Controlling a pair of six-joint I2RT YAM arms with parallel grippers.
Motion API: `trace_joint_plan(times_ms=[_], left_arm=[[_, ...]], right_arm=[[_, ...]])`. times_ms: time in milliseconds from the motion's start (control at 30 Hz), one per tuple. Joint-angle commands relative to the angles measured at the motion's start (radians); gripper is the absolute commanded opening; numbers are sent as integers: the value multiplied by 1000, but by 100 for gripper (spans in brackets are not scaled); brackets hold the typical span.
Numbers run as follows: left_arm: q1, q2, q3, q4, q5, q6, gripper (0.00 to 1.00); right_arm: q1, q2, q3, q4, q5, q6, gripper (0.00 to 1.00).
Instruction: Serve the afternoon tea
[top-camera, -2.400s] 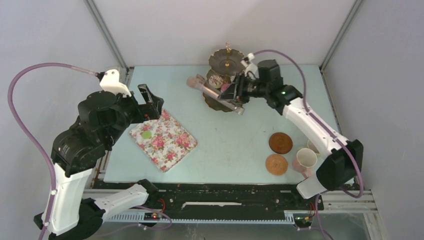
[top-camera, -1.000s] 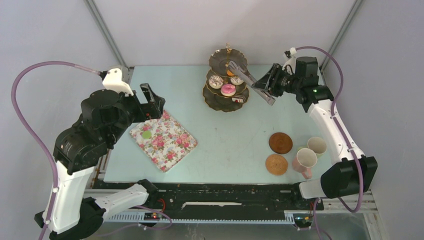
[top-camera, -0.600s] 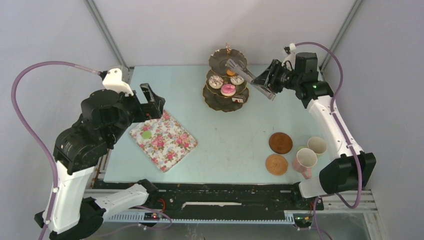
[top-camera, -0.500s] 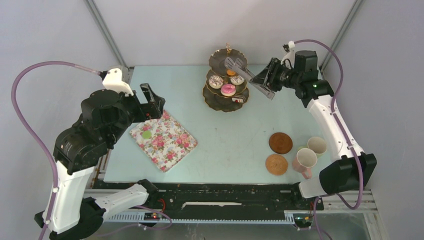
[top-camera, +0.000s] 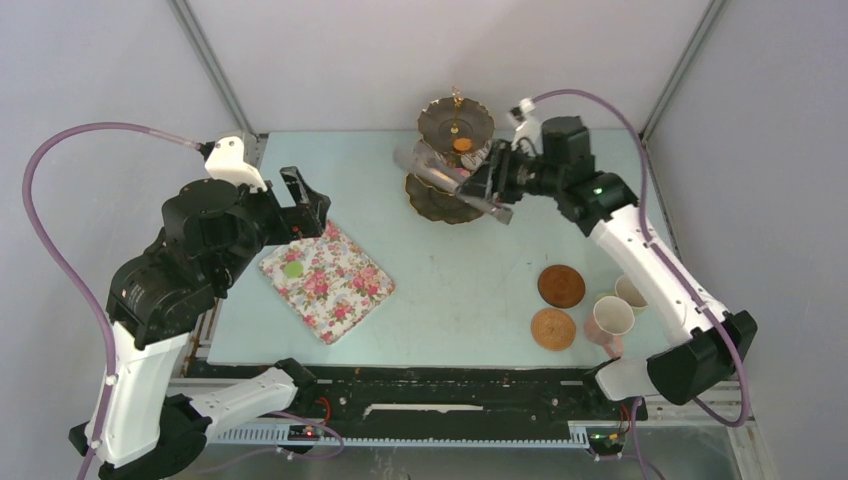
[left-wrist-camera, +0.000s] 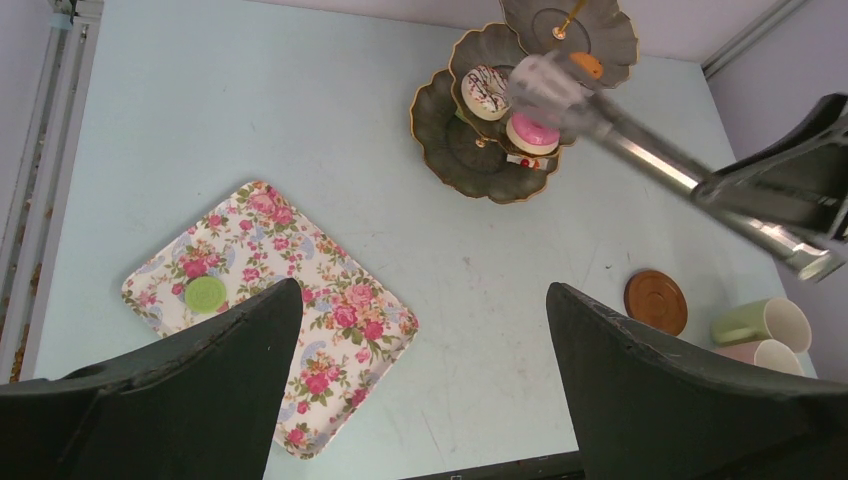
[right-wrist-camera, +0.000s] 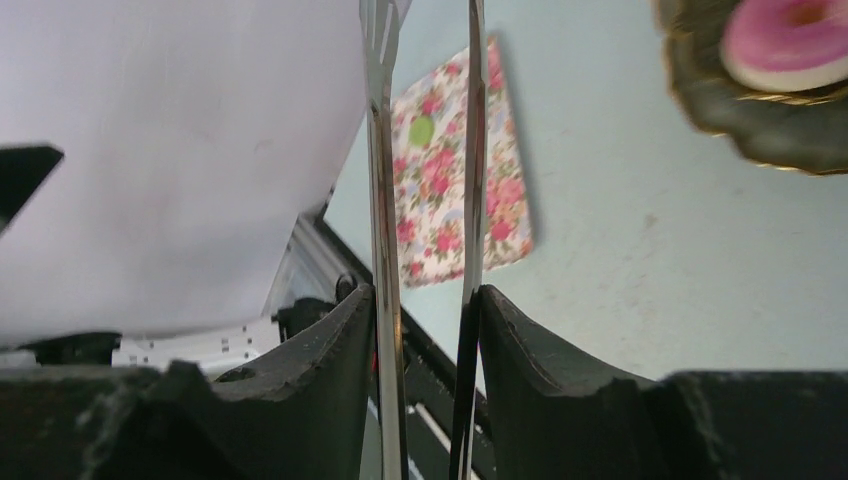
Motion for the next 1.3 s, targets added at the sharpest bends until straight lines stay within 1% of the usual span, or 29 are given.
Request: trace_joint_plan(times_ms=[0, 67, 233, 467, 567, 700, 1067, 1267], left_arm=[[-9, -2, 19, 19, 12, 0, 100], [-9, -4, 24, 13, 12, -1, 100], [-9, -13, 43, -12, 1, -1, 99], [-8, -25, 65, -57, -27, -15, 99], [-9, -35, 65, -70, -37, -26, 99], [-9, -45, 68, -88, -45, -48, 99], [-9, -74, 56, -122, -62, -85, 99], [-9, -76, 38, -122, -52, -86, 99]], right_arm=[[141, 44, -23, 130, 39, 14, 44], [216, 97, -5, 158, 64, 0, 44], [343, 243, 73, 207, 127, -57, 44], [443, 480, 241, 222, 150, -121, 44], [464, 572, 338, 193, 149, -131, 44], [484, 668, 419, 174, 130, -135, 45], [534, 867, 644, 65, 146, -222, 45], [562, 936, 738, 4, 182, -284, 46]])
